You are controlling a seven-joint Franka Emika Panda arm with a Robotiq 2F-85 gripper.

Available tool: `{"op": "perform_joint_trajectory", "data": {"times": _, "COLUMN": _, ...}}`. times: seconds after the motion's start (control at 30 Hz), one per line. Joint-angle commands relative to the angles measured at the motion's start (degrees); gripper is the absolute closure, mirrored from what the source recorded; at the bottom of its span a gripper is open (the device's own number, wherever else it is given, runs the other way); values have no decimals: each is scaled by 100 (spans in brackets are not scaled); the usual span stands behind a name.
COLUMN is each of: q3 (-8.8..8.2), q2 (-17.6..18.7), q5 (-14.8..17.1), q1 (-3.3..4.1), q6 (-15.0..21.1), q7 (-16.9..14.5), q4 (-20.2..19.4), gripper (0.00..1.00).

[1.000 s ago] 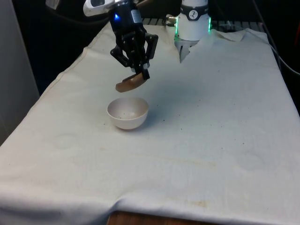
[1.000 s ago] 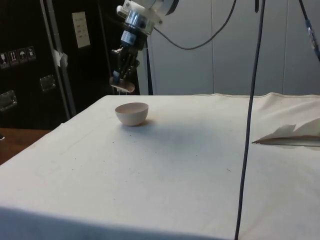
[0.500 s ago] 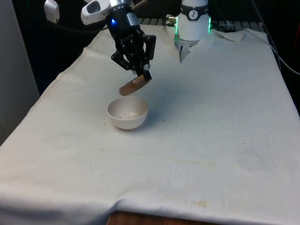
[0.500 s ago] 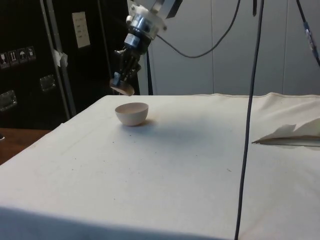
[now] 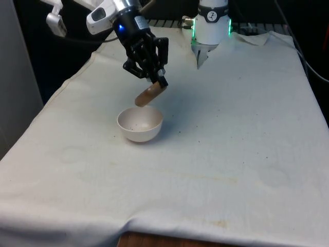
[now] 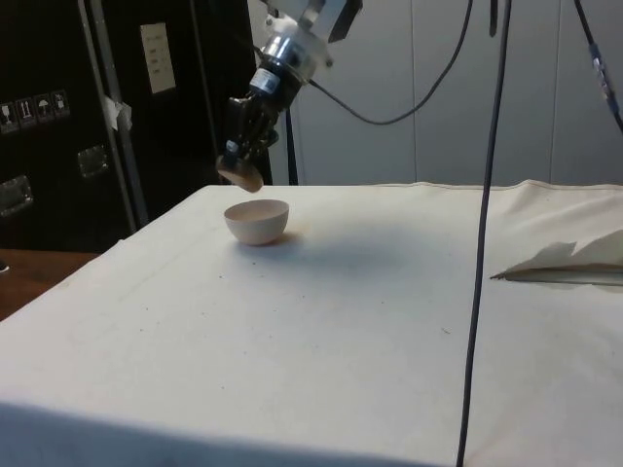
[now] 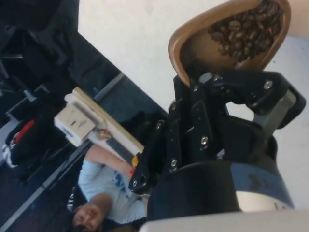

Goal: Pour the coffee beans from the cup into the bowl.

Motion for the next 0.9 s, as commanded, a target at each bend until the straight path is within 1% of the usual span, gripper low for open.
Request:
{"op": "perform_joint_trajectory", "data": {"times": 0.0, "q3": 6, "q2": 34, "q5": 103, "q1": -52, "q6": -109, "q7": -57, "q4": 34, "gripper": 99}}
{"op": "perform_joint_trajectory", "data": {"times": 0.03, "q3": 6, "q2": 34, "q5": 103, "q1": -52, "q6": -109, "q7": -57, "q4": 34, "gripper": 99}}
{"op": "perform_joint_trajectory", "data": {"times": 0.07, "q3": -34, "q2": 69, "q5": 183, "q1": -57, "q6": -206, "q7": -103, "q4": 46, "gripper": 99}}
{"op": "perform_joint_trajectory", "data": {"times": 0.2, "q3": -126, "q2": 143, "q5": 344, "q1": -63, "q6": -413, "q7": -206, "q4": 92, "gripper": 99}}
{"op": "perform_joint_trajectory", "data": {"times": 0.23, "q3": -155, "q2": 120, "q5": 304, "q1": -11, "q6": -355, "q7": -189, "q4": 57, "gripper": 99}}
{"op": "perform_joint_trajectory", "data": {"times": 0.27, "q3": -155, "q2": 166, "q5": 378, "q1": -63, "q6": -470, "q7": -223, "q4": 109, "gripper": 99}}
{"op": "perform_joint_trajectory", "data": {"times": 0.3, "q3": -212, "q2": 206, "q5": 453, "q1": -69, "q6": -596, "q7": -264, "q4": 138, "gripper": 99}}
{"op": "perform_joint_trajectory", "data": {"times": 0.47, "q3": -355, "q2": 304, "q5": 602, "q1": -63, "q6": -894, "q7": -315, "q4": 223, "gripper": 99}}
{"op": "perform_joint_trajectory", "data": {"times": 0.5, "q3": -413, "q2": 344, "q5": 665, "q1": -74, "q6": -1020, "q7": -344, "q4": 258, "gripper": 99}}
{"op": "perform_joint_trajectory", "data": {"times": 0.53, "q3": -413, "q2": 344, "q5": 665, "q1": -74, "q6": -1020, "q7": -344, "q4": 258, "gripper": 99}}
{"op": "perform_joint_trajectory", "data": {"times": 0.57, "q3": -447, "q2": 327, "q5": 636, "q1": -23, "q6": -968, "q7": -338, "q4": 223, "gripper": 99}}
{"op": "perform_joint_trajectory", "data": {"times": 0.6, "q3": -441, "q2": 367, "q5": 693, "q1": -74, "q6": -1077, "q7": -355, "q4": 269, "gripper": 99}}
{"op": "perform_joint_trajectory", "data": {"times": 0.63, "q3": -498, "q2": 407, "q5": 751, "q1": -80, "q6": -1203, "q7": -378, "q4": 304, "gripper": 99}}
{"op": "perform_joint_trajectory", "data": {"times": 0.8, "q3": -665, "q2": 516, "q5": 900, "q1": -80, "q6": -1530, "q7": -413, "q4": 401, "gripper": 99}}
{"op": "perform_joint_trajectory", "data": {"times": 0.83, "q3": -722, "q2": 561, "q5": 957, "q1": -86, "q6": -1656, "q7": -418, "q4": 447, "gripper": 99}}
{"op": "perform_joint_trajectory", "data": {"times": 0.87, "q3": -739, "q2": 527, "q5": 917, "q1": -34, "q6": -1570, "q7": -424, "q4": 401, "gripper": 99}}
